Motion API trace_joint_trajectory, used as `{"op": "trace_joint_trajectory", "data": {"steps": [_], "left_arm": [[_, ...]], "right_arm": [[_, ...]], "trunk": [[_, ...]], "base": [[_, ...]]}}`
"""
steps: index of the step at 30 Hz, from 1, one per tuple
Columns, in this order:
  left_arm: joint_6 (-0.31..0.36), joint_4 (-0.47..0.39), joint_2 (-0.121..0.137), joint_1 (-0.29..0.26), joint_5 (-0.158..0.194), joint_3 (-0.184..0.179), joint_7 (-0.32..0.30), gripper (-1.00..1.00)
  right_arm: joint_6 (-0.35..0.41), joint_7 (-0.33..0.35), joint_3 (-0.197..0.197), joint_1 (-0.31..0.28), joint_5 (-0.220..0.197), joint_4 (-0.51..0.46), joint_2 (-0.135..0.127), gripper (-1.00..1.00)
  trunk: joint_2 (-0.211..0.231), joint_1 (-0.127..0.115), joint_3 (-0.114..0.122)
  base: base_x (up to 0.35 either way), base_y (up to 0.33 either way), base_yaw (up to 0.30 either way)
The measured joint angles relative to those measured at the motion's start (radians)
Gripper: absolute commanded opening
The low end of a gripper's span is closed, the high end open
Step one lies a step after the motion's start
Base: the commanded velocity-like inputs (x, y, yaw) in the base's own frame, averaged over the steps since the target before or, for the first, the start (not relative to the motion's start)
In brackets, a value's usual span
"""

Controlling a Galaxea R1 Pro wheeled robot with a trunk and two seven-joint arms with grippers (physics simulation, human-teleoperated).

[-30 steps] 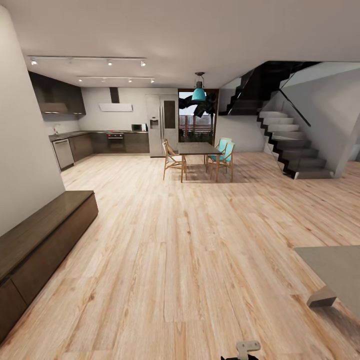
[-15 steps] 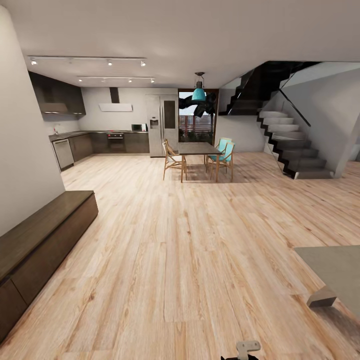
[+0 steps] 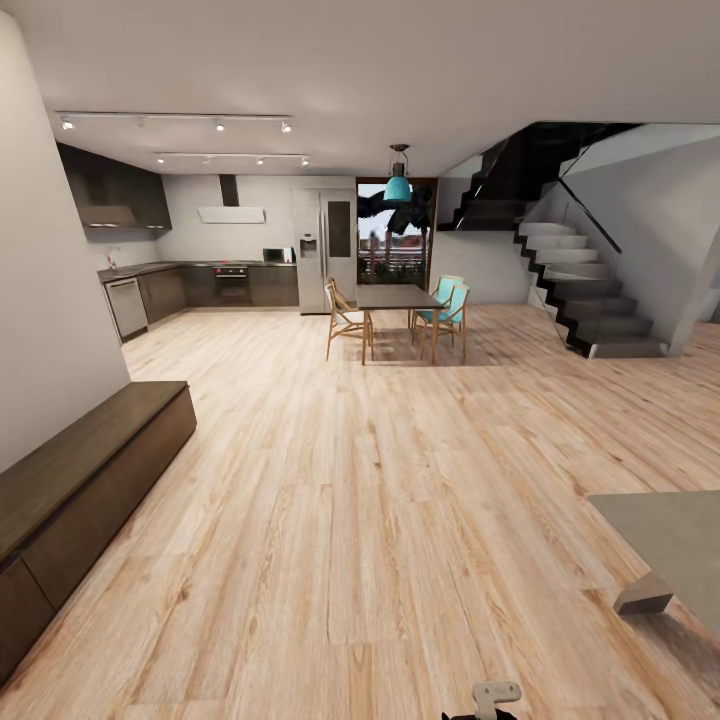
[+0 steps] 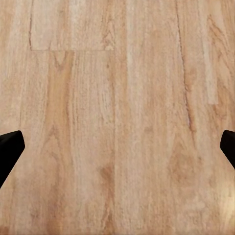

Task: Turn on the radio receiver that's on the table in the living room.

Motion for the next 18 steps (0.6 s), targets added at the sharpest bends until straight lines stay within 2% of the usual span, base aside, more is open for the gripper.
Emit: {"op": "trace_joint_trajectory", "data": {"steps": [18], "left_arm": [[0.000,0.000,0.000,0.000,0.000,0.000,0.000,1.00]], "right_arm": [[0.000,0.000,0.000,0.000,0.000,0.000,0.000,1.00]], "trunk": [[0.000,0.000,0.000]], "base": [[0.000,0.000,0.000]]}}
